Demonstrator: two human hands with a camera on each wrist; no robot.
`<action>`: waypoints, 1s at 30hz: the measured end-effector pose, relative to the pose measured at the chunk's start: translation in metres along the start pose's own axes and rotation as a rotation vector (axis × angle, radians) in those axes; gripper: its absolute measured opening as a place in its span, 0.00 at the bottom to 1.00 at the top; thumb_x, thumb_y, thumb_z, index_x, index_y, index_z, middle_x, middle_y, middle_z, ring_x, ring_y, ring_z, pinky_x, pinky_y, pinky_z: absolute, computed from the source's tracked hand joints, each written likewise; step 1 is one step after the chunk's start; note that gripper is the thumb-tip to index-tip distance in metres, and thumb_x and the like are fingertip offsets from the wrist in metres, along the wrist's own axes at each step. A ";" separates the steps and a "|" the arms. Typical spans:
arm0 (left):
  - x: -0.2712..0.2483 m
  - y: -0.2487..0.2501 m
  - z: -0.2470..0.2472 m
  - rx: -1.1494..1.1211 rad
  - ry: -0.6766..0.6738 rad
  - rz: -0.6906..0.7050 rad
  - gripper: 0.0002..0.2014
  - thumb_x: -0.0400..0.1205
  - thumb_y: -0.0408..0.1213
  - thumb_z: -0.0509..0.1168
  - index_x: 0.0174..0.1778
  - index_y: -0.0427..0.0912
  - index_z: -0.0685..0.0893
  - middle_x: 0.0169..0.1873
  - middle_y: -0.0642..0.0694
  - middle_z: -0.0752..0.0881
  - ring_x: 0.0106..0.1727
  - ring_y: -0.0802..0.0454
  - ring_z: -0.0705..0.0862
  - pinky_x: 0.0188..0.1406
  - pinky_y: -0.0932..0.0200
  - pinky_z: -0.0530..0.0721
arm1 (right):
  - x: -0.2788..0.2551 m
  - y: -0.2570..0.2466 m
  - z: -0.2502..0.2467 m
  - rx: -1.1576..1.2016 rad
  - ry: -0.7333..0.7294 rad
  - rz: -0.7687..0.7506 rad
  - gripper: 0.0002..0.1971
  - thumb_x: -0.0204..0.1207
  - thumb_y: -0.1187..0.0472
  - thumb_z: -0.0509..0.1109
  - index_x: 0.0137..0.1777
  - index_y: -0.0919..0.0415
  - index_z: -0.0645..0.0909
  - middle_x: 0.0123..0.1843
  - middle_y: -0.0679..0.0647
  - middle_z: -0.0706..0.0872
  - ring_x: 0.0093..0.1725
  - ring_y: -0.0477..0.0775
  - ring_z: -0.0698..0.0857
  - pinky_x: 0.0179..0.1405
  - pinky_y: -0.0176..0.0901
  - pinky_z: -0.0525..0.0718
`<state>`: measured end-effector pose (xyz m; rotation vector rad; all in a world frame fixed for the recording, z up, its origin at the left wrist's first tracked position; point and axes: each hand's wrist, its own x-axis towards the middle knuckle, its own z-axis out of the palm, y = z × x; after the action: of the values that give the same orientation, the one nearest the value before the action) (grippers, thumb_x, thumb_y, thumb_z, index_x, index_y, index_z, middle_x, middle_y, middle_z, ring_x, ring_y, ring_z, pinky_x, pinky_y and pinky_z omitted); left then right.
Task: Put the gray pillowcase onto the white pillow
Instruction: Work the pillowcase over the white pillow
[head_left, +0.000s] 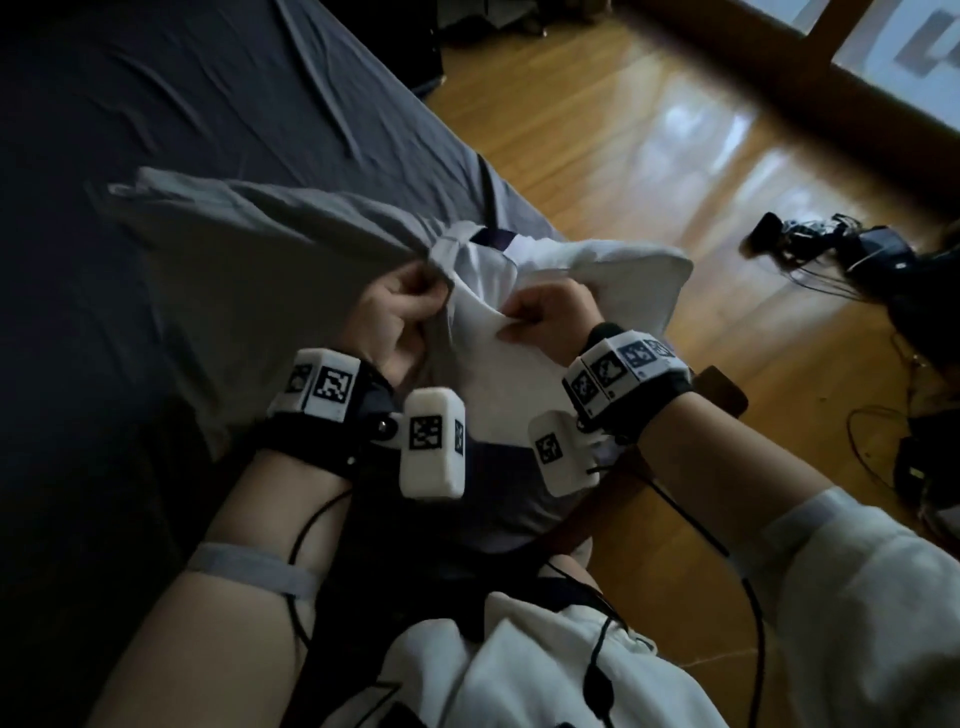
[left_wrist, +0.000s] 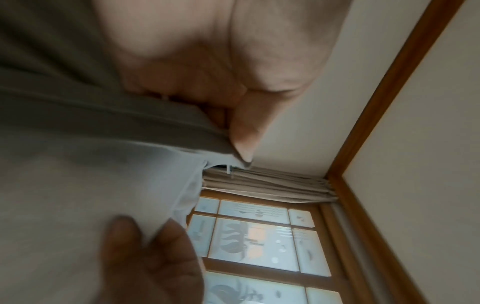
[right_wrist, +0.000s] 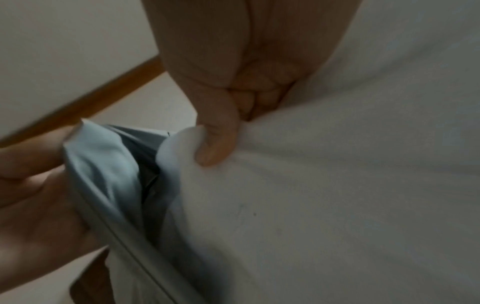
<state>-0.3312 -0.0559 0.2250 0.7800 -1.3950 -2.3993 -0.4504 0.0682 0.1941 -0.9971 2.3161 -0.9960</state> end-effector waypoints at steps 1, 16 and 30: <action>-0.003 -0.011 -0.006 0.011 0.040 -0.047 0.18 0.82 0.22 0.52 0.29 0.41 0.78 0.16 0.53 0.79 0.18 0.62 0.76 0.23 0.71 0.74 | -0.004 0.007 0.003 -0.061 -0.043 0.054 0.12 0.66 0.63 0.78 0.49 0.63 0.88 0.39 0.53 0.85 0.43 0.47 0.82 0.47 0.31 0.75; 0.007 -0.029 -0.032 0.441 0.270 -0.004 0.09 0.79 0.28 0.64 0.36 0.45 0.82 0.17 0.59 0.83 0.22 0.68 0.80 0.33 0.75 0.78 | 0.002 0.025 -0.006 -0.547 -0.049 0.176 0.35 0.56 0.29 0.69 0.63 0.43 0.79 0.63 0.52 0.84 0.69 0.58 0.73 0.76 0.64 0.52; 0.036 -0.057 0.010 0.456 -0.105 -0.223 0.10 0.81 0.22 0.58 0.41 0.38 0.82 0.21 0.56 0.87 0.24 0.66 0.83 0.34 0.73 0.82 | -0.022 0.064 0.003 -0.213 0.096 0.057 0.18 0.60 0.50 0.81 0.45 0.60 0.90 0.47 0.60 0.91 0.54 0.61 0.83 0.53 0.40 0.70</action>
<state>-0.3637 -0.0371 0.1685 0.9706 -2.0374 -2.3319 -0.4626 0.1141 0.1461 -0.9759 2.5569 -0.8045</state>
